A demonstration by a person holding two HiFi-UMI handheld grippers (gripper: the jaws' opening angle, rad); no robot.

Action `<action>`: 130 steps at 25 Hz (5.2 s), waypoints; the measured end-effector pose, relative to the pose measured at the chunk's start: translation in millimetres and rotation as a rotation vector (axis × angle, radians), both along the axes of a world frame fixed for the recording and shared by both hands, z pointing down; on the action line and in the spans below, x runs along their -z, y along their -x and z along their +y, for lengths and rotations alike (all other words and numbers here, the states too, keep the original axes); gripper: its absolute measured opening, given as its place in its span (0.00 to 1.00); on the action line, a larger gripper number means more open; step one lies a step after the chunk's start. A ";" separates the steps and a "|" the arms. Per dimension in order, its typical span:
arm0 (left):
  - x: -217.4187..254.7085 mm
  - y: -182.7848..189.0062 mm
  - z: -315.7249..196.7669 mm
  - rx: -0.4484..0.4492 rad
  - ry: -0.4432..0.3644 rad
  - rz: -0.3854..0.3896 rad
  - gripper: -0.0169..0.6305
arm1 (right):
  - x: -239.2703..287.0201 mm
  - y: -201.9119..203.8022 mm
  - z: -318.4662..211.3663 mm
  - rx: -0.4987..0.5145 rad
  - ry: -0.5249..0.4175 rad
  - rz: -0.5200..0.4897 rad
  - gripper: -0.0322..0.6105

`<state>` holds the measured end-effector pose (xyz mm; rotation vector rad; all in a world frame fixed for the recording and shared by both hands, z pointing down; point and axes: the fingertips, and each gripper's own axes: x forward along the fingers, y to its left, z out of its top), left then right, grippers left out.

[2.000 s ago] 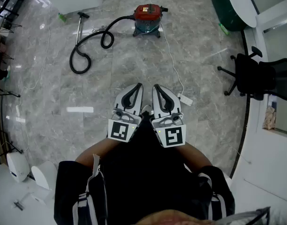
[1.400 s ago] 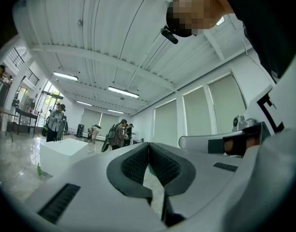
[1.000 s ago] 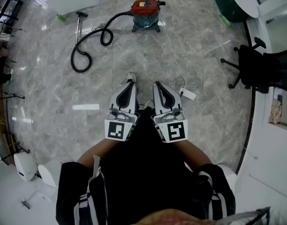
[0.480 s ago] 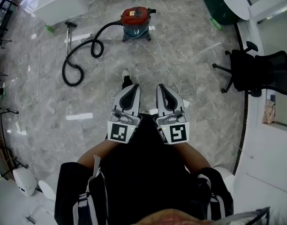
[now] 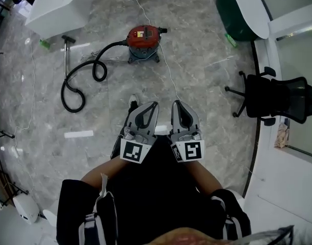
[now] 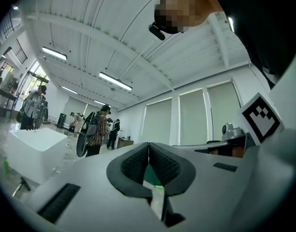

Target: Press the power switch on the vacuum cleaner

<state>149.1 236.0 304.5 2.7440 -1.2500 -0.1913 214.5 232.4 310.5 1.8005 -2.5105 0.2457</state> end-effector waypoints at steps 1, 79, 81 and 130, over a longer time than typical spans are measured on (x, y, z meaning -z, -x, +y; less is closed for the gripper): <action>-1.0 3.2 -13.3 0.000 0.004 -0.007 0.06 | -1.3 4.5 -14.5 0.008 0.007 0.002 0.08; -126.9 130.8 -339.0 0.404 0.276 -0.020 0.06 | -423.3 126.3 -517.6 0.708 0.661 0.589 0.08; -135.1 130.9 -336.1 0.425 0.308 -0.006 0.06 | -440.5 124.9 -521.0 0.709 0.674 0.610 0.08; -238.2 140.5 -329.5 0.582 0.447 0.197 0.06 | -695.8 102.9 -582.7 0.679 0.888 0.823 0.08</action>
